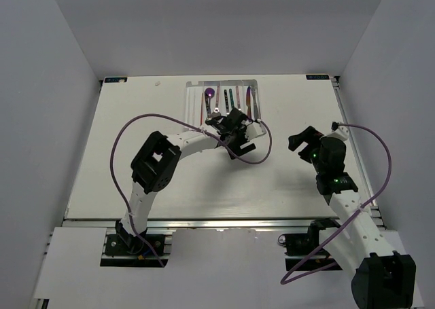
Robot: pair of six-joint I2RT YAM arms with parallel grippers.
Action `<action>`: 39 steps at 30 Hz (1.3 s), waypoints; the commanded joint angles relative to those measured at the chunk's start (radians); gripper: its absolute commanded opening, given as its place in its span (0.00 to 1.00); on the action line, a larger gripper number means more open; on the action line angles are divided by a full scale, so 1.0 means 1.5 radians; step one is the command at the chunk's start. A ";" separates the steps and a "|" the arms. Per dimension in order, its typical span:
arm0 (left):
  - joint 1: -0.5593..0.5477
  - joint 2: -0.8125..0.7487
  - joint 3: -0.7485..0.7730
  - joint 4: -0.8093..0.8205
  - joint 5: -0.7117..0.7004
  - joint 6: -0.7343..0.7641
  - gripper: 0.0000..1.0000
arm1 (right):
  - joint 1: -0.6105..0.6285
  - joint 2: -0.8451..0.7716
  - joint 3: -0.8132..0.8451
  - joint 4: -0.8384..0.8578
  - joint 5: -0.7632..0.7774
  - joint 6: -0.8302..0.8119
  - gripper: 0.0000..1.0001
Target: Sort the eating utensils into containers
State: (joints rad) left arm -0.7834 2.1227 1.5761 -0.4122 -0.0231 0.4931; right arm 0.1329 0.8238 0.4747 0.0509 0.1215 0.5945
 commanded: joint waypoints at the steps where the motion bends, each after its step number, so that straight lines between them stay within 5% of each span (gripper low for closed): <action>1: 0.010 0.013 0.054 -0.042 0.069 0.059 0.97 | -0.002 0.002 0.002 0.014 -0.026 -0.010 0.89; 18: 0.042 0.114 0.196 -0.117 0.119 0.120 0.96 | -0.001 0.043 -0.002 0.044 -0.075 -0.007 0.89; 28: 0.064 0.181 0.298 -0.259 0.154 0.150 0.96 | -0.001 0.037 -0.006 0.059 -0.104 0.006 0.89; 39: 0.067 0.241 0.376 -0.317 0.108 0.138 0.96 | 0.000 0.006 0.005 0.043 -0.124 -0.011 0.89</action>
State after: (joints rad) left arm -0.7017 2.4470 2.1304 -0.8574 0.2150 0.6895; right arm 0.1329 0.8429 0.4747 0.0856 -0.0460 0.5949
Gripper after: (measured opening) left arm 0.963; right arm 0.890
